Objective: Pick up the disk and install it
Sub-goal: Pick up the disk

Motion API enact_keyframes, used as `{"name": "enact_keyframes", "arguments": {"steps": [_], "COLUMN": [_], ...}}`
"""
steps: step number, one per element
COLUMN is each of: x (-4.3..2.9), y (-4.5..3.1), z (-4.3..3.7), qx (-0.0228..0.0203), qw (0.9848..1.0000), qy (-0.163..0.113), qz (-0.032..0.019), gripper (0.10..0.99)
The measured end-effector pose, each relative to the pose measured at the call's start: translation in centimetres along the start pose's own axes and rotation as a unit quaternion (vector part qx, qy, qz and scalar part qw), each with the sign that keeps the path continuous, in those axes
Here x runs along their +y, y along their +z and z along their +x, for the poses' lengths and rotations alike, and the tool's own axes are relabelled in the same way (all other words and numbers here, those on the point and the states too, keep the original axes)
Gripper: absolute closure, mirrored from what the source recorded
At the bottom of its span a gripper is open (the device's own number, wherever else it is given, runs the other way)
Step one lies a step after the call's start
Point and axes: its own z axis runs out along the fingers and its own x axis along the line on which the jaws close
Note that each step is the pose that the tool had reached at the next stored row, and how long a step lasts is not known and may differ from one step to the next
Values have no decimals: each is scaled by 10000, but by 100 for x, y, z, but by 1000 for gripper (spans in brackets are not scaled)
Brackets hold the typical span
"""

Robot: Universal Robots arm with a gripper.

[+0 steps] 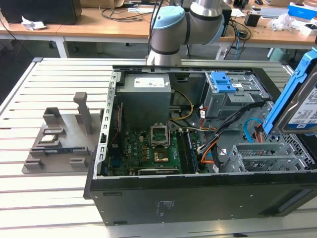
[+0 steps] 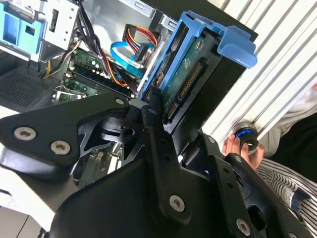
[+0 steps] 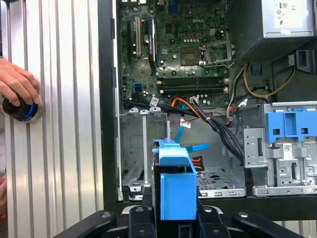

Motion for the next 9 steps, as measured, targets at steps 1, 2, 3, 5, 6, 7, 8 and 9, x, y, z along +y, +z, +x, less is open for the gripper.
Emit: {"name": "enact_keyframes", "arguments": {"steps": [1, 2, 3, 5, 6, 7, 8, 9], "x": [9, 17, 18, 21, 21, 21, 22, 25], "y": [5, 15, 23, 37, 42, 48, 55, 67], "z": [21, 44, 53, 66, 70, 74, 78, 83], "qx": [0, 0, -1, 1, 1, 1, 0, 0], "qw": [10000, 10000, 10000, 10000, 10000, 10000, 10000, 10000], "qy": [0, 0, -1, 0, 0, 0, 0, 0], "qz": [0, 0, 0, 0, 0, 0, 0, 0], "gripper": [725, 725, 725, 725, 725, 725, 725, 725]}}
